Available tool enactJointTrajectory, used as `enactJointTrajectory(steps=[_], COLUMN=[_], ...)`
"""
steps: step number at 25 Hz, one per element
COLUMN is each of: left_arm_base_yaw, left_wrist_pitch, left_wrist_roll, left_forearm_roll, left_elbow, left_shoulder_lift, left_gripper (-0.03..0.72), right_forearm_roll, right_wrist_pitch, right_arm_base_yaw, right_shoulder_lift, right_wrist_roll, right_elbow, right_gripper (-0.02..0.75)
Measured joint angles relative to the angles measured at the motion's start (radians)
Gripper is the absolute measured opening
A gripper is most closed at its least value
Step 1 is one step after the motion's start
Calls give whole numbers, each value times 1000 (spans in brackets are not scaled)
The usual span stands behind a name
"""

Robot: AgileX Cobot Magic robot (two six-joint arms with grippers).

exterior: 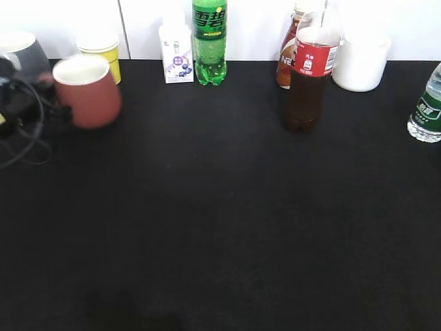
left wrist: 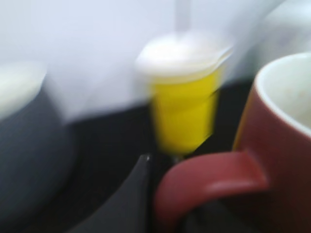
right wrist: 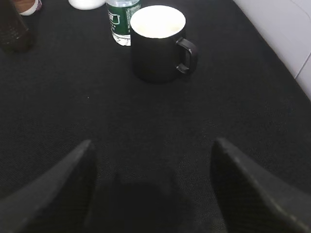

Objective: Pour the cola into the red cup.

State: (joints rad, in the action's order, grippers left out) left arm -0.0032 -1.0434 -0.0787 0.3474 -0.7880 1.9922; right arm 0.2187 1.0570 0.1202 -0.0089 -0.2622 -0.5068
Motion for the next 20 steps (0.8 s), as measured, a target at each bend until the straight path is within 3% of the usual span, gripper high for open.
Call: enactJointTrajectory(steps=[2, 6, 10, 15, 17, 20], left_arm_base_yaw=[-4, -87, -240, -257, -257, -257], left_wrist_pitch=[-100, -100, -14, 25, 25, 25], left_wrist_roll=[-74, -139, -159, -159, -160, -160], left_forearm_roll=[103, 226, 216, 209, 209, 209], left_elbow=[92, 214, 214, 214, 214, 214], left_shoulder_lift=[-112, -309, -357, -357, -357, -357], left_gripper=[70, 69, 69, 69, 69, 69], right_forearm_roll=[0, 0, 0, -15, -95, -170], right_wrist_pitch=[0, 0, 0, -5, -135, -601], right_arm_base_yaw=[0, 0, 0, 0, 0, 0], right_shoulder_lift=[0, 0, 0, 0, 19, 223], right_wrist_roll=[0, 0, 0, 28, 174, 224], right_elbow=[0, 0, 0, 0, -17, -21], right_gripper=[555, 555, 555, 555, 555, 555])
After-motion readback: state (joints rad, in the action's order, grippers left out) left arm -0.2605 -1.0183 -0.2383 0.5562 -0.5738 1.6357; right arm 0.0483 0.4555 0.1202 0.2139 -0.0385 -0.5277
